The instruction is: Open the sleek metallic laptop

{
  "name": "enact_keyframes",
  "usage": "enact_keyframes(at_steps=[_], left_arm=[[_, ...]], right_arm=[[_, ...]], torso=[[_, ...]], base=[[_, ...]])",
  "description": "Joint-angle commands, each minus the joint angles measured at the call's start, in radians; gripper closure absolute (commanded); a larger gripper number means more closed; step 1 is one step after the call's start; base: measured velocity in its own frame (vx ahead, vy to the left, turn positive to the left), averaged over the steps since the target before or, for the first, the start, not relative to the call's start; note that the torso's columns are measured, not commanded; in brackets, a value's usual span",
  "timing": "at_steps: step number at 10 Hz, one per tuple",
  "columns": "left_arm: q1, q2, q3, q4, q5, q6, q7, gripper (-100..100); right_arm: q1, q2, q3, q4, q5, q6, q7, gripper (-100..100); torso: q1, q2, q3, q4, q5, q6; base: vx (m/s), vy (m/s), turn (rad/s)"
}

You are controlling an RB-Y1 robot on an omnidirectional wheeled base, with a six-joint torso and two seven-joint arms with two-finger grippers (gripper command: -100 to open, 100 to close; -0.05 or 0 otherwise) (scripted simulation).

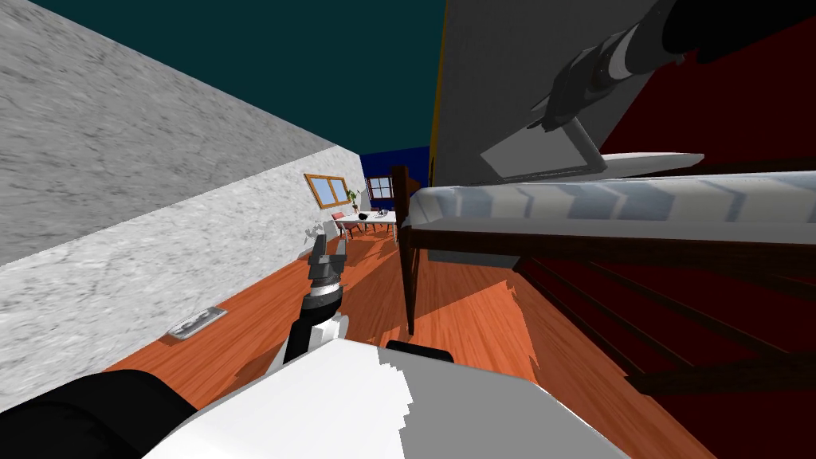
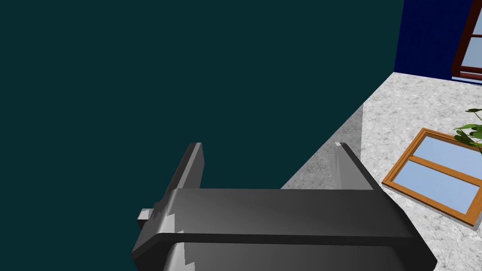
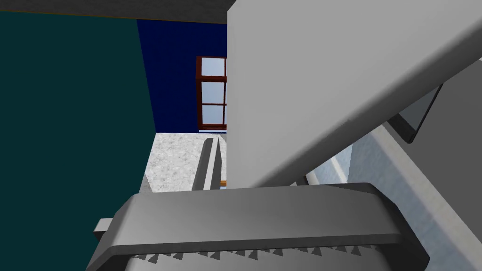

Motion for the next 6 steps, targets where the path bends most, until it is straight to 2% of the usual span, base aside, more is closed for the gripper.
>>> enact_keyframes(at_steps=[1, 2, 3, 4, 5, 6], left_arm=[[0.0, 0.0, 0.0, 0.0, 0.0, 0.0, 0.0, 0], [0.0, 0.0, 0.0, 0.0, 0.0, 0.0, 0.0, 0], [0.0, 0.0, 0.0, 0.0, 0.0, 0.0, 0.0, 0], [0.001, 0.0, 0.0, 0.0, 0.0, 0.0, 0.0, 0], [0.001, 0.0, 0.0, 0.0, 0.0, 0.0, 0.0, 0], [0.0, 0.0, 0.0, 0.0, 0.0, 0.0, 0.0, 0]], right_arm=[[0.032, -0.038, 0.007, -0.045, 0.046, 0.058, 0.021, 100], [0.025, -0.026, 0.006, -0.035, 0.035, 0.043, 0.017, 100], [-0.023, 0.023, 0.041, -0.088, 0.018, -0.004, 0.069, 100], [-0.06, 0.054, 0.041, -0.119, 0.018, -0.004, 0.088, 100], [-0.06, 0.009, 0.026, -0.087, 0.011, -0.03, 0.056, -100], [-0.069, -0.004, 0.021, -0.081, 0.006, -0.046, 0.049, -100]], torso=[[0.0, 0.0, 0.0, 0.0, 0.0, 0.0], [0.001, 0.0, 0.0, 0.001, 0.001, 0.0], [0.0, -0.001, 0.0, 0.001, 0.001, 0.001], [-0.007, -0.007, -0.002, 0.001, -0.003, 0.005], [-0.008, -0.01, -0.006, -0.002, -0.003, 0.002], [-0.003, -0.006, -0.005, -0.003, 0.0, -0.004]], base=[[-0.035, 0.037, -0.007], [-0.015, 0.018, 0.004], [0.165, -0.041, -0.324], [0.239, -0.024, -0.463], [0.119, -0.019, -0.137], [0.028, -0.047, 0.055]])
